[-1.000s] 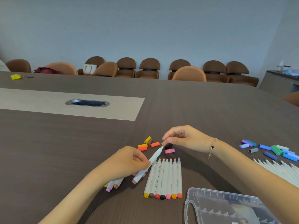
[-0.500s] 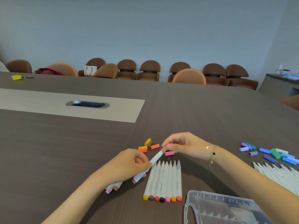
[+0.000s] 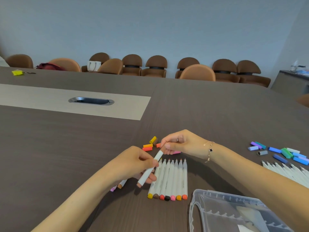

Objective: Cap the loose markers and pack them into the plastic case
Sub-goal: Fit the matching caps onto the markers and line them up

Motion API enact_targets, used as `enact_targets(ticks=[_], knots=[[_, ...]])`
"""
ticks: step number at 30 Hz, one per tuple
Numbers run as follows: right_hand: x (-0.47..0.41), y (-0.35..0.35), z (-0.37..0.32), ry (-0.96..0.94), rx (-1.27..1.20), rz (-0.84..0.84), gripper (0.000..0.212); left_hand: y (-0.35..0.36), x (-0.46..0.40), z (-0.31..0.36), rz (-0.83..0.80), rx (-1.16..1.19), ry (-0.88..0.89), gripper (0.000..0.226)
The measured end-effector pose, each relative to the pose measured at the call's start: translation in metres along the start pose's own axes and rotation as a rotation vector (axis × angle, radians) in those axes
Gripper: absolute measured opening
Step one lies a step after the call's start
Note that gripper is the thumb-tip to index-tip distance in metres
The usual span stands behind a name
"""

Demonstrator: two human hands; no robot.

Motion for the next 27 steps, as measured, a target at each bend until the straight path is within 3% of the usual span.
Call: enact_targets(ticks=[4,8,11,16,21,27], knots=[[-0.011,0.003,-0.001,-0.039,0.214,0.051,0.02,-0.007,-0.005,-0.005,0.096,-0.058,-0.06,0.017],[-0.019,-0.034,-0.004,0.013,0.401,0.251,0.025,-0.004,-0.011,-0.013,0.292,-0.572,-0.033,0.028],[-0.014,-0.052,0.017,0.112,0.53,0.253,0.024,0.003,-0.014,-0.023,0.258,-0.726,-0.066,0.038],[-0.034,-0.039,0.034,0.123,0.62,0.195,0.025,0.005,-0.013,-0.018,0.315,-0.747,0.013,0.035],[-0.069,0.0,0.021,0.009,0.624,0.062,0.023,0.027,-0.015,-0.018,0.143,-0.592,-0.001,0.021],[-0.082,0.026,0.012,-0.081,0.746,-0.01,0.024,0.027,-0.017,-0.027,0.161,-0.576,-0.011,0.019]])
Point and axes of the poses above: each hand's wrist, its own x-axis away from the middle knuckle, its own y-axis out of the palm, z = x × y, the point moved 3 cm from there along -x, towards the middle knuckle, and after that the axes turned 3 degrees about z, right-handed, at the moved point
